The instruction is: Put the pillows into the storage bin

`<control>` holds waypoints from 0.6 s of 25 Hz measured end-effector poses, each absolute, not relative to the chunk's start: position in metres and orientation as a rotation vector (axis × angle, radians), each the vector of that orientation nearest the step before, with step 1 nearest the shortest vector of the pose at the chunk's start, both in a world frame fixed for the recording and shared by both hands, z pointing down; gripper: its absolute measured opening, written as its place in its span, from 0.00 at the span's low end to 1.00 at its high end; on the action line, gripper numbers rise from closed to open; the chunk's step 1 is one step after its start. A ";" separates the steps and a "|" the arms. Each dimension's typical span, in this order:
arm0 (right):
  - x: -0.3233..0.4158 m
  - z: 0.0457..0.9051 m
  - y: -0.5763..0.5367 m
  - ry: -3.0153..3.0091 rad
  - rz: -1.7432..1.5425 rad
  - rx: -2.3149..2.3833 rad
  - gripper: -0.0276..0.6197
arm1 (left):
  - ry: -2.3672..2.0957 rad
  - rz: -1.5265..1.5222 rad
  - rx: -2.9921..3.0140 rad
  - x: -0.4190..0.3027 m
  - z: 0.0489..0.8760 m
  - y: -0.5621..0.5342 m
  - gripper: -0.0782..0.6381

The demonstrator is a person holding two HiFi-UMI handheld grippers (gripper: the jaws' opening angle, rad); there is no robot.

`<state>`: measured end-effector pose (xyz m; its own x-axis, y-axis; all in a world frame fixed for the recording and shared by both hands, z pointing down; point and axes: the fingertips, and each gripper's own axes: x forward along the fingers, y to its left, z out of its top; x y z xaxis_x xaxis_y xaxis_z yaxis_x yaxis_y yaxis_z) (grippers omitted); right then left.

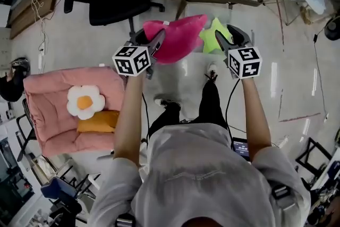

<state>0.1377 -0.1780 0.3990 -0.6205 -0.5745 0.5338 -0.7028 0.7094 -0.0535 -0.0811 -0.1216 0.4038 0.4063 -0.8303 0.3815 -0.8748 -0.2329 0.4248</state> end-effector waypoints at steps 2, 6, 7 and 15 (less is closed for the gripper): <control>0.184 0.419 -0.192 -2.383 0.413 1.021 0.38 | -1.390 0.143 2.101 -0.039 0.421 -0.151 0.42; 0.269 0.460 -0.210 -2.283 0.530 1.100 0.40 | -1.261 0.238 2.116 0.041 0.467 -0.196 0.42; 0.287 0.471 -0.214 -2.262 0.554 1.119 0.40 | -1.229 0.256 2.113 0.060 0.481 -0.206 0.42; 0.395 0.574 -0.253 -2.121 0.700 1.213 0.42 | -1.030 0.414 2.074 0.193 0.624 -0.290 0.42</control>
